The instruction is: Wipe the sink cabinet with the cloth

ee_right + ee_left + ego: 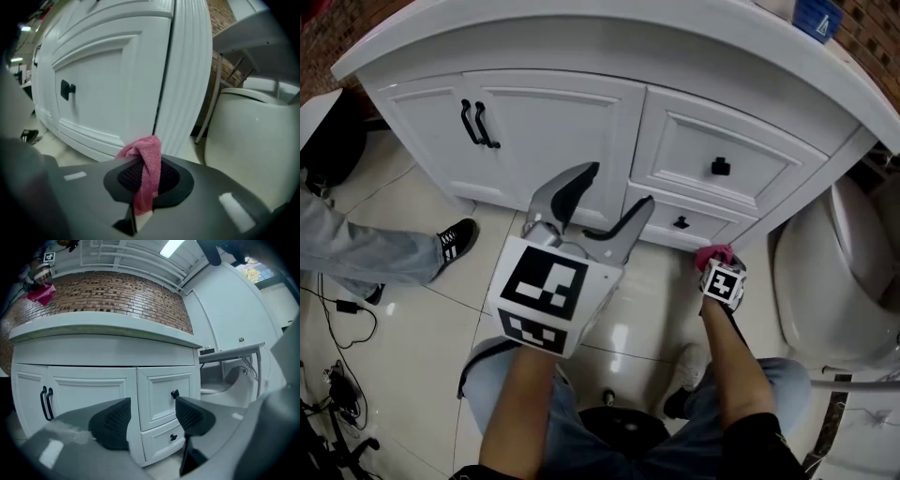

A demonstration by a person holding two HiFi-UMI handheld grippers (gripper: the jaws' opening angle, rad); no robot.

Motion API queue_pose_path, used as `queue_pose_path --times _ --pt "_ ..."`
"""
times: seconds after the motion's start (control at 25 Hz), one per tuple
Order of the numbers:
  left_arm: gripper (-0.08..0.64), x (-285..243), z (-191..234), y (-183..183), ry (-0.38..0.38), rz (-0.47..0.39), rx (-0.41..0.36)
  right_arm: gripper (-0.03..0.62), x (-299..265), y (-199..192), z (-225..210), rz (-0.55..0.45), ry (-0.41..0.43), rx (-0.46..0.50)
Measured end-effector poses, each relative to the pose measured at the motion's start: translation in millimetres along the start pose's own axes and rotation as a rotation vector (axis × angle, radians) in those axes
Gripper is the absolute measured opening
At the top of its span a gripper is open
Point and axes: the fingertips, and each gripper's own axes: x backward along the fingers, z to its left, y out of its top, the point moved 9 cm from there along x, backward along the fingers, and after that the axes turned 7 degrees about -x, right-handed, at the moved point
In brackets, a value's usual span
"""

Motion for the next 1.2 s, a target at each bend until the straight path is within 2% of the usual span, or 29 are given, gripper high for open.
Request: queue_pose_path --times 0.12,0.24,0.4,0.6,0.8,0.92,1.04,1.2 --pt "0.302 -2.1 -5.1 4.4 -0.013 -0.013 0.007 0.035 15.7 7.8 3.2 -0.037 0.073 0.073" --pt "0.302 2.8 -15.3 7.9 -0.013 -0.02 0.037 0.035 56.7 9.9 25.8 -0.095 0.173 0.009" --pt "0.301 20.2 -42.7 18.3 0.007 -0.092 0.047 0.035 131.7 36.2 46.1 -0.296 0.277 0.036" --pt "0.298 59.3 -63.2 30.4 0.014 -0.172 0.013 0.035 246.7 88.9 38.9 -0.545 0.319 -0.015" --pt "0.29 99.7 -70.6 37.6 0.011 -0.217 -0.015 0.035 360.1 122.5 26.4 -0.734 0.362 0.102" --pt "0.276 117.9 -68.4 40.2 0.02 -0.242 -0.02 0.035 395.9 123.9 11.9 -0.763 0.397 0.099" --pt "0.273 127.7 -72.7 39.7 0.028 -0.256 -0.045 0.035 403.3 111.6 4.2 -0.738 0.459 0.048" --pt "0.273 133.2 -93.0 43.5 -0.011 -0.27 -0.129 0.035 402.1 111.3 10.4 -0.652 0.657 -0.091"
